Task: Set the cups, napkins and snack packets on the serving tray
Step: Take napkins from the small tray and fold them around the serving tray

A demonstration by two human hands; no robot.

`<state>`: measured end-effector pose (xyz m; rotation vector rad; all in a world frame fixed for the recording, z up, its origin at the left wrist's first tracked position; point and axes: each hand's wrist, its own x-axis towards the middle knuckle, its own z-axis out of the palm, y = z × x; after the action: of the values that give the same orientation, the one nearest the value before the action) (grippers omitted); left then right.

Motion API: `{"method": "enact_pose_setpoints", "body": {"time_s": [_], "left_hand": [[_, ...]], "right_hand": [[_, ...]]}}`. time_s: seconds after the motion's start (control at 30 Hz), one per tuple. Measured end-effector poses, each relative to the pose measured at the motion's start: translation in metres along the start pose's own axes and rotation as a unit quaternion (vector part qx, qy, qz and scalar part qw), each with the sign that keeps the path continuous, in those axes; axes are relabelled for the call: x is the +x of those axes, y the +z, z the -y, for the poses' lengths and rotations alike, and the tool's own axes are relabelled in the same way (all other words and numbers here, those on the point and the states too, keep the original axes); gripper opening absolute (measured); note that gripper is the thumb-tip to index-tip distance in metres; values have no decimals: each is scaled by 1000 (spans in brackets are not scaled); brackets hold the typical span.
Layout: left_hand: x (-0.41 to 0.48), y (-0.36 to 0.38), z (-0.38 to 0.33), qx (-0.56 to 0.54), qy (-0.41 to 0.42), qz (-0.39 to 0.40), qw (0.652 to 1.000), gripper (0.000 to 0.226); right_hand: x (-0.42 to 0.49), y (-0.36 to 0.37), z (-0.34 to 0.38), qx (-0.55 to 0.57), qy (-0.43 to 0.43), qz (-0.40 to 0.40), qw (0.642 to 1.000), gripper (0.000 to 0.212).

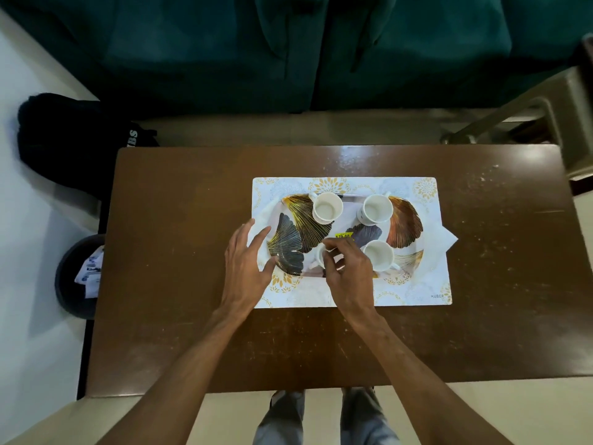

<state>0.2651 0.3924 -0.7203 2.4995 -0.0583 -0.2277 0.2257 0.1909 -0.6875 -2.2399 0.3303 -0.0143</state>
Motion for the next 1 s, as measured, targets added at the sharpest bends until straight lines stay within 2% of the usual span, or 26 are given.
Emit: {"method": "enact_pose_setpoints", "body": {"time_s": [0.17,0.57,0.73,1.0], "left_hand": [[-11,-5,-38,-27,21,0,999,59],[-22,2,-140,-14,109,39,993,61],[-40,19,-213,11,97,47,994,57],[-98,61,-370,7,90,49,995,63]], "right_hand": [[-7,-30,-12,-12,28,-37,999,26],[-23,-129,-27,-27,42,-21,999,40],[-32,-203,-51,-33,37,-25,998,44],[-69,-377,-123,-83,39,-7,996,57]]}}
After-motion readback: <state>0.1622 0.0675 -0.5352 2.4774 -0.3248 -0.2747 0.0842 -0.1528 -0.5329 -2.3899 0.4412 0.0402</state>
